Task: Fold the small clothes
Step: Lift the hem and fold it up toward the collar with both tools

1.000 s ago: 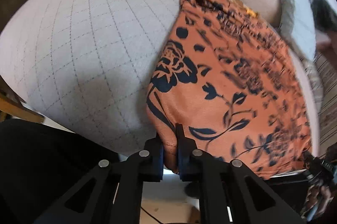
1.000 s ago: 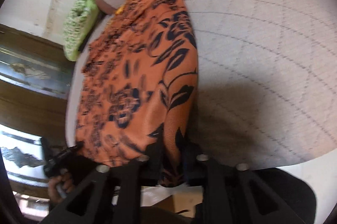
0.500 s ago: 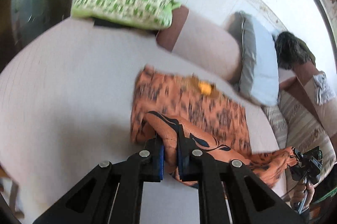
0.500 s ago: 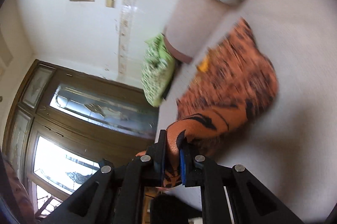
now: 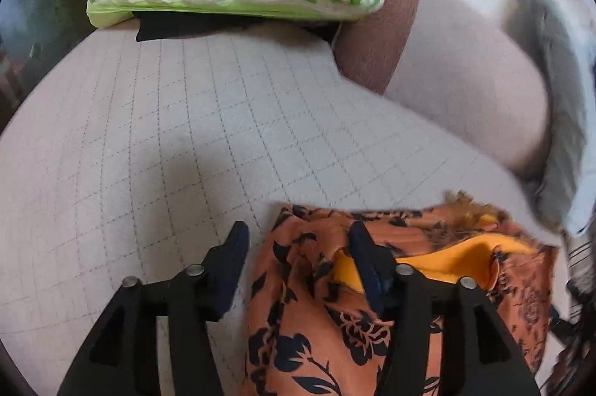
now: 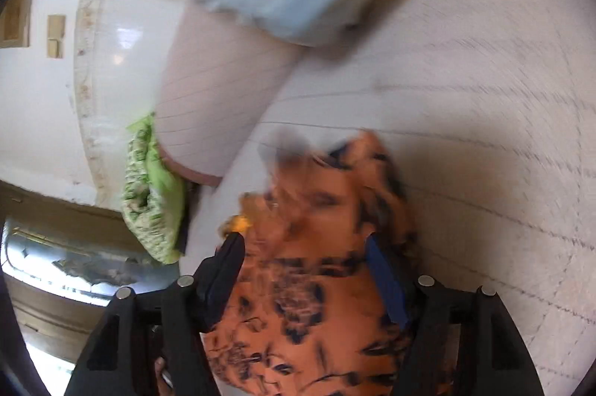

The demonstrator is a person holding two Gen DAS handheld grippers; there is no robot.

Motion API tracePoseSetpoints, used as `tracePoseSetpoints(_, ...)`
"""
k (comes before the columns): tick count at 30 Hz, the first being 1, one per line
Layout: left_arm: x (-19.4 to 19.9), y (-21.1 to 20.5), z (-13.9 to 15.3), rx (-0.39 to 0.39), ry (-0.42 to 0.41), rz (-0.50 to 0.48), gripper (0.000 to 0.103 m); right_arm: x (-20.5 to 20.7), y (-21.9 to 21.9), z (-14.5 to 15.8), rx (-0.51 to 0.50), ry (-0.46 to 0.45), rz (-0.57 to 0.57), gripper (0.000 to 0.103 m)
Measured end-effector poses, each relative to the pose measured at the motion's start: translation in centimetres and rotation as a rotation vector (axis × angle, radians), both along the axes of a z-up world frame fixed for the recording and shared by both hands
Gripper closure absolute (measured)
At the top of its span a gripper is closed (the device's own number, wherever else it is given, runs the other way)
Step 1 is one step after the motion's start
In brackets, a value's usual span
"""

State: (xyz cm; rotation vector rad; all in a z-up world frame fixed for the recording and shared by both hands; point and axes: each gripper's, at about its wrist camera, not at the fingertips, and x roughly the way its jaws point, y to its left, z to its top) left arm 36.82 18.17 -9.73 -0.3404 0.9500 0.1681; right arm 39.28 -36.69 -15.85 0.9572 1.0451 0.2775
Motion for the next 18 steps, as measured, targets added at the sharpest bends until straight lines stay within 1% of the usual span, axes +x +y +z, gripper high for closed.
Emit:
tracePoseSetpoints(1,-0.8,0.5,0.5,0.018,-0.025,0.01,0.034,-0.7,-0.2,0.3,-0.019,-0.026,-0.01,0.031)
tracePoseSetpoints(3,-3.4,1.3,1.7,0.072,-0.081,0.023,0.032,-2.4,-0.7,1.6,-0.085,-0.077,-0.019,0.031)
tracePoseSetpoints(4,-4.7,1.5,2.0,0.074,-0.086,0.007,0.032,-3.2,-0.9,2.4,-0.102,-0.093,-0.023,0.03)
tracePoseSetpoints(5,-5.7,1.6,2.0,0.063,-0.083,-0.014,0.032,-4.1,-0.9,3.2,-0.123,-0.117,-0.009,0.029)
tracePoseSetpoints(6,-7.2,1.7,1.8,0.035,-0.076,-0.048,0.032,-4.5,-0.8,3.8,-0.155,-0.126,0.01,0.029)
tracePoseSetpoints(7,-7.9,1.7,1.6,0.017,-0.064,-0.068,0.032,-4.9,-0.6,4.1,-0.206,-0.133,0.035,0.029)
tracePoseSetpoints(8,-8.8,1.5,1.1,-0.005,-0.046,-0.091,0.031,-5.2,-0.2,4.5,-0.257,-0.144,0.069,0.028)
tracePoseSetpoints(9,-9.8,1.2,0.2,-0.04,-0.022,-0.127,0.03,-5.4,0.4,4.5,-0.299,-0.148,0.125,0.027)
tracePoseSetpoints(10,-10.1,1.0,-0.3,-0.057,-0.007,-0.148,0.03,-5.5,0.4,4.1,-0.31,-0.13,0.156,0.027)
tracePoseSetpoints(11,-10.2,0.6,-1.3,-0.069,0.015,-0.169,0.03,-5.2,0.7,3.3,-0.315,-0.088,0.183,0.027)
tracePoseSetpoints(14,-9.0,-0.7,-3.2,-0.074,0.056,-0.216,0.03,-4.7,1.3,1.0,-0.294,-0.02,0.238,0.027)
tracePoseSetpoints(15,-8.6,-1.0,-3.7,-0.085,0.062,-0.223,0.03,-4.7,1.5,0.7,-0.281,-0.023,0.25,0.027)
tracePoseSetpoints(16,-7.8,-1.3,-4.6,-0.098,0.089,-0.227,0.03,-4.3,1.9,0.4,-0.278,-0.031,0.265,0.027)
tracePoseSetpoints(17,-7.5,-1.5,-5.1,-0.101,0.109,-0.218,0.03,-3.7,2.6,0.0,-0.297,-0.028,0.285,0.027)
tracePoseSetpoints(18,-7.4,-1.7,-5.3,-0.086,0.098,-0.204,0.03,-3.4,2.7,-0.4,-0.305,-0.016,0.282,0.027)
